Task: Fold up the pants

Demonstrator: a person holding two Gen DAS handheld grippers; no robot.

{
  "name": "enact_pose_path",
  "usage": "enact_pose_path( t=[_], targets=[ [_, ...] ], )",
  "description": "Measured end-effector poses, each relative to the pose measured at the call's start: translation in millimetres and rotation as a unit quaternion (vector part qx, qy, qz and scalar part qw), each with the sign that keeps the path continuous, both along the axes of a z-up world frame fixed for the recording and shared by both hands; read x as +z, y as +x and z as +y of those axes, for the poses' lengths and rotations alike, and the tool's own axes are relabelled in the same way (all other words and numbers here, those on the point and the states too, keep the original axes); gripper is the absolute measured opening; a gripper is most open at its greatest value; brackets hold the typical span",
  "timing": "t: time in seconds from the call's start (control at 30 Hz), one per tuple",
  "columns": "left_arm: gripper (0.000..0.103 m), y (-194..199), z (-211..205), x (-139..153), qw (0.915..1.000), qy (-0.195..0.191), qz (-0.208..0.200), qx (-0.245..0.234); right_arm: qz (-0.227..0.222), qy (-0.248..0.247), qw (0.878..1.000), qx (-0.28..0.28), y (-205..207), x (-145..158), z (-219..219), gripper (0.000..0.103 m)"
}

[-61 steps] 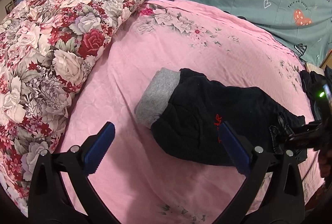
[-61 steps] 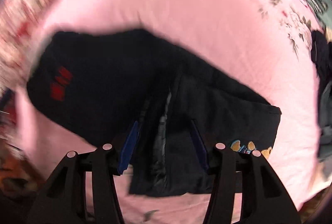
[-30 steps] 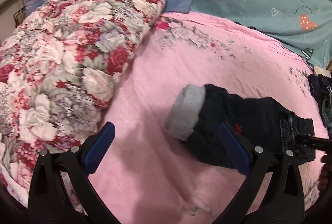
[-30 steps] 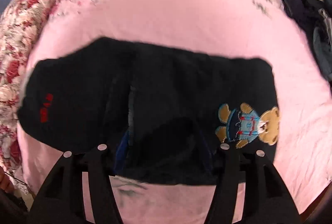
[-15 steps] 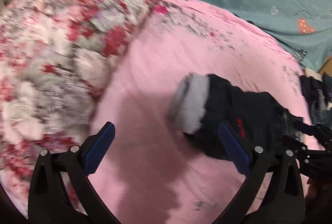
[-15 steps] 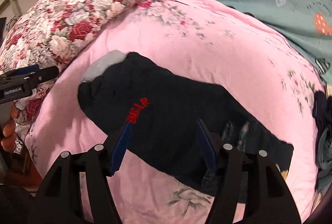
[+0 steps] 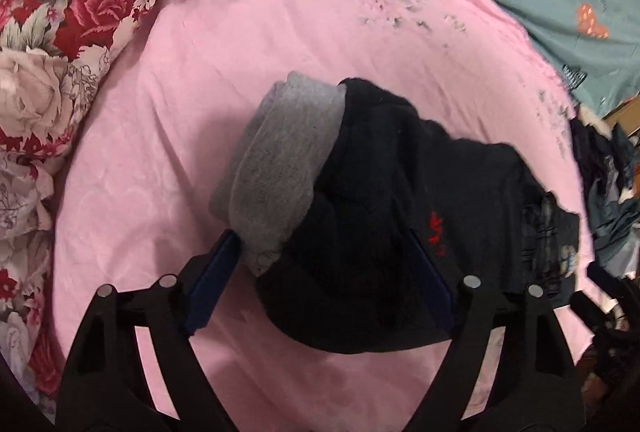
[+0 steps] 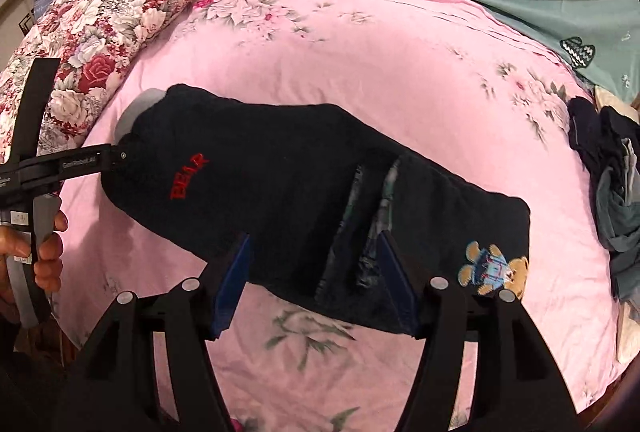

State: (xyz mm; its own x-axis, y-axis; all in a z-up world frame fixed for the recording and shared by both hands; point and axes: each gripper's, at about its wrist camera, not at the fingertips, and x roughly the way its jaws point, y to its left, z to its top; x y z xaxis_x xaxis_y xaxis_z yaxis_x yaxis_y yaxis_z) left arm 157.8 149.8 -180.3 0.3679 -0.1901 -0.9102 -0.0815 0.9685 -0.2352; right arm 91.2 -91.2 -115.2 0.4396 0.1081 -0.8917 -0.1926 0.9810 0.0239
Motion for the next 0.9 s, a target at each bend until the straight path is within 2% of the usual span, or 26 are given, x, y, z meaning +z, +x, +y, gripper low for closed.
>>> enact_pose_path(
  t=[0.1, 0.37, 0.5, 0.57, 0.67, 0.8, 0.9],
  targets=[
    [0.083, 1.0, -4.1, -2.2, 0.9995, 0.029, 0.014, 0.004, 0.003, 0.004, 1.0, -0.01, 0.3, -1.8, -5.8, 0.064],
    [0.083, 1.2, -4.8, -3.0, 0.9985, 0.038, 0.035, 0.02, 0.013, 0.007, 1.0, -0.023, 3.4, -7.3, -14.9, 0.064],
    [0.083, -0.5, 1.9, -5.6, 0.9984, 0.011, 0.045, 0.032, 0.012, 0.007, 1.0, -0.024, 3.0, -7.2, -15.7, 0.064],
    [0.078, -2.8, 7.2, -4.7, 0.998, -0.012, 0.048, 0.038, 0.013, 0.007, 1.0, -0.027, 3.7, -7.8, -17.3, 0.064],
    [0.076, -12.6, 13.5, 1.4, 0.9978, -0.037, 0.042, 0.037, 0.013, 0.008, 0.999, -0.035, 4.1, -8.1, -21.3, 0.064],
    [0.074, -15.9, 11.1, -7.7, 0.9957, -0.067, 0.057, 0.029, 0.009, 0.02, 0.999, -0.036, 2.2, -8.4, -23.5, 0.064],
    [0.074, -7.6, 4.8, -10.5, 0.9964, -0.065, 0.046, 0.029, 0.0, 0.03, 0.999, -0.04, 1.2, -7.6, -26.3, 0.064]
  ],
)
